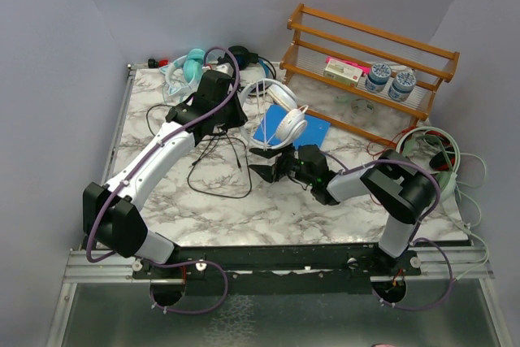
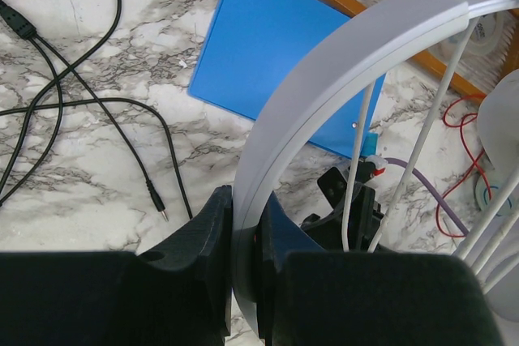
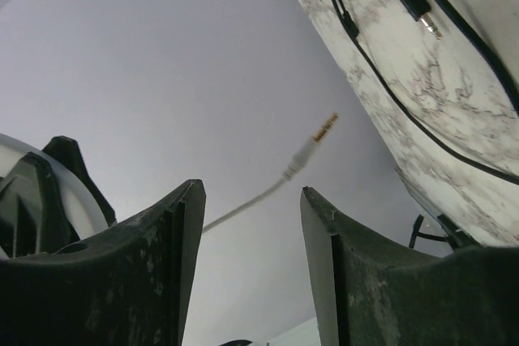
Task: Wrap the headphones
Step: Wrap the headphones cable around the headphones.
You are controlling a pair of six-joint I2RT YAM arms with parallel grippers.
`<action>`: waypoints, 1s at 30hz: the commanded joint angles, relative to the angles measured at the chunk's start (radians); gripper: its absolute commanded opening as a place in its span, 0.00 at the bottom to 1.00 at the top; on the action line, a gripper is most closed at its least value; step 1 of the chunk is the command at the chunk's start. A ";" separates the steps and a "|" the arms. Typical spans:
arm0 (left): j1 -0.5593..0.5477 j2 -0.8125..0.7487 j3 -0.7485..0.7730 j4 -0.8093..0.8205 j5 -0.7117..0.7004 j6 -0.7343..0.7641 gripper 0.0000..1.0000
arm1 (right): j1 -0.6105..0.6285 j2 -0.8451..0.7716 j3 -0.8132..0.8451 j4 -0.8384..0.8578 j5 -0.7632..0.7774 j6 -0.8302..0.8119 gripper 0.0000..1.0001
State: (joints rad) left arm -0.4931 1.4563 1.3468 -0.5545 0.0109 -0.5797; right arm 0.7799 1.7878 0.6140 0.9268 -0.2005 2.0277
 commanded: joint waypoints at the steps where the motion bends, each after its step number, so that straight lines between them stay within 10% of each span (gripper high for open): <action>1: -0.005 -0.052 0.025 0.057 0.026 -0.029 0.00 | 0.009 0.016 -0.011 0.082 0.083 0.041 0.58; 9: -0.004 -0.050 0.027 0.057 0.038 -0.034 0.00 | 0.008 0.035 0.020 0.062 0.058 0.029 0.54; 16: -0.005 -0.054 0.023 0.057 0.037 -0.029 0.00 | 0.009 0.015 0.004 0.042 0.066 0.024 0.02; 30: -0.001 -0.069 0.014 0.044 -0.040 0.026 0.00 | -0.045 -0.150 -0.149 -0.024 0.136 -0.051 0.01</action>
State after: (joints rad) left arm -0.4931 1.4300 1.3468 -0.5552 0.0093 -0.5674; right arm 0.7662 1.6936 0.5041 0.9428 -0.1143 2.0300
